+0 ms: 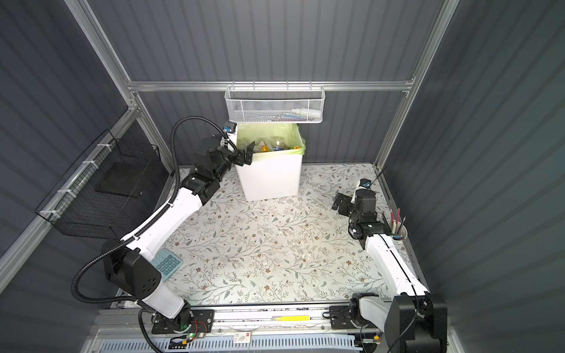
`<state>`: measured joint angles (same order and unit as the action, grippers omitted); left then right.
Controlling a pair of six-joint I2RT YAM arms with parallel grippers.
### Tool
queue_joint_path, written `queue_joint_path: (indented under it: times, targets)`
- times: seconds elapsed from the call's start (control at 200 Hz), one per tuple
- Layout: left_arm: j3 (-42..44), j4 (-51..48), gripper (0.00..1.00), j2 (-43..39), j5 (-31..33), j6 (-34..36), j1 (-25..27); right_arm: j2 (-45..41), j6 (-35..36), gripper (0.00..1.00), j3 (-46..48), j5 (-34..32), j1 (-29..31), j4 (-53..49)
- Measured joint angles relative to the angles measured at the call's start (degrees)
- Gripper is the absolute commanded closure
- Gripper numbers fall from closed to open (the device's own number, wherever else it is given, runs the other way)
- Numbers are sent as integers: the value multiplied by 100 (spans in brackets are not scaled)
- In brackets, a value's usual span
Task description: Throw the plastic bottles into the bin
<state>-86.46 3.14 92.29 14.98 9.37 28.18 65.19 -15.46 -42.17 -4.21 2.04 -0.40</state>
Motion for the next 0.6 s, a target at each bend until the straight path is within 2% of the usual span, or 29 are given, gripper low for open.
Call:
queue_joint_path:
  times: [0.095, 0.19, 0.295, 0.5, 0.6]
  targets:
    - [935, -85, 0, -302, 535, -42, -4, -33, 490, 1, 570, -238, -2, 778]
    - [1788, -144, 0, -758, 975, -129, -68, -28, 931, 1, 1495, -365, -9, 2009]
    - [2535, -188, 0, -1228, 1351, -328, -350, 238, 1215, 1, 2332, -417, -35, 3285]
    - [3921, 68, 0, -1646, 1888, -780, -1029, 472, 1445, 1, 2286, -197, -229, 4162]
    - [4441, 243, 0, -1668, 2050, -981, -1143, 431, 1451, 1, 2179, 11, -251, 4225]
